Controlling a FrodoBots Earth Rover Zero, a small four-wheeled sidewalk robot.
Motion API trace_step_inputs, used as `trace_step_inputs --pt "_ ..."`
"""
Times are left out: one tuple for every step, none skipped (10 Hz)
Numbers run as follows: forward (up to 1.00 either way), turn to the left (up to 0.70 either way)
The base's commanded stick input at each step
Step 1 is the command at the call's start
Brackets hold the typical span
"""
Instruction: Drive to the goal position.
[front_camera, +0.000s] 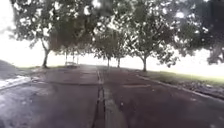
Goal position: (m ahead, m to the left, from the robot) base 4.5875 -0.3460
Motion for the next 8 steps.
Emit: trace_step_inputs --pt "0.7 0.0" --pt "0.7 0.0" --pt "0.7 0.0" --pt "0.7 0.0" --pt "0.7 0.0" --pt "0.7 0.0" --pt "0.7 0.0" --pt "0.7 0.0"
